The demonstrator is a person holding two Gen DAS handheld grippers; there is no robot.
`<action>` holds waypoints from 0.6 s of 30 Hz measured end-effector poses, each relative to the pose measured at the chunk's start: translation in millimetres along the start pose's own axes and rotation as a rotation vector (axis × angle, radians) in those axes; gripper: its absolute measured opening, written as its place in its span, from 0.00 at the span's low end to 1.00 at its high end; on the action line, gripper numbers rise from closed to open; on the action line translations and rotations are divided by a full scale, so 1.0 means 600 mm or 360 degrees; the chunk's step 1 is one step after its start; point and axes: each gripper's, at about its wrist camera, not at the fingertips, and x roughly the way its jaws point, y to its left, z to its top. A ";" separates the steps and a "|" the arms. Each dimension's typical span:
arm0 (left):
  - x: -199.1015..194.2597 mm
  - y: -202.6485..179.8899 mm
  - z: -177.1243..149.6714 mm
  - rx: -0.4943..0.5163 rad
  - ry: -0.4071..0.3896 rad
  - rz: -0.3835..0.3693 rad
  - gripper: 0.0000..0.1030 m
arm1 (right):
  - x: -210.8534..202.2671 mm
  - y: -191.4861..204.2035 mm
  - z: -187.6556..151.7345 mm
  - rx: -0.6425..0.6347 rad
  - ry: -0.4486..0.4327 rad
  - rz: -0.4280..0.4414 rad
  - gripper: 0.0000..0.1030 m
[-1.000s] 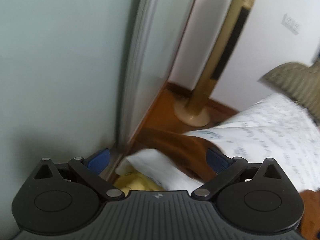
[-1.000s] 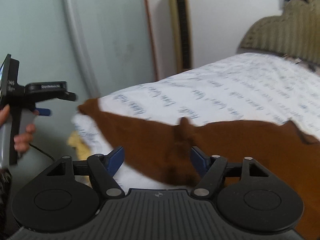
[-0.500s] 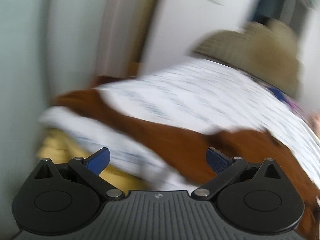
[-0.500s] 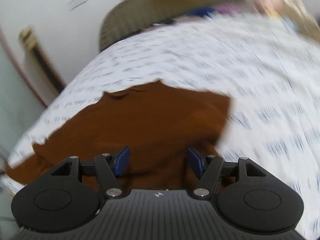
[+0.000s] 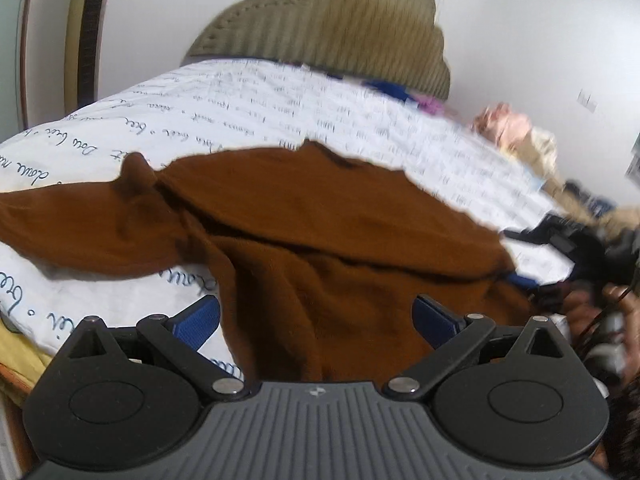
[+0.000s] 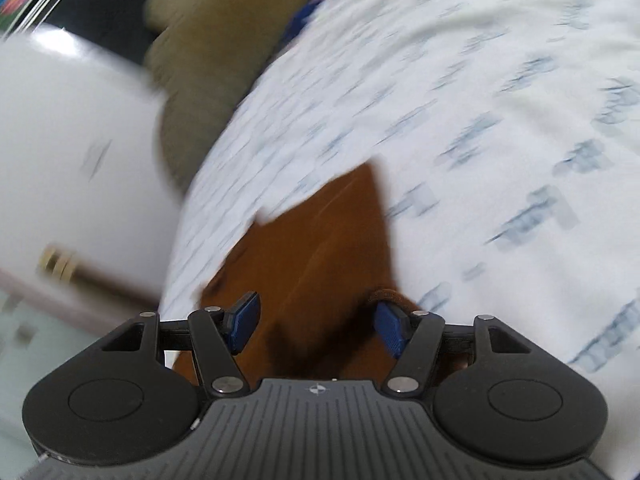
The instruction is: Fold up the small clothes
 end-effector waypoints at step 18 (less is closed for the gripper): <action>0.028 0.025 -0.030 0.0059 0.0100 0.0431 1.00 | 0.004 0.059 -0.030 -0.0117 0.0244 0.0154 0.58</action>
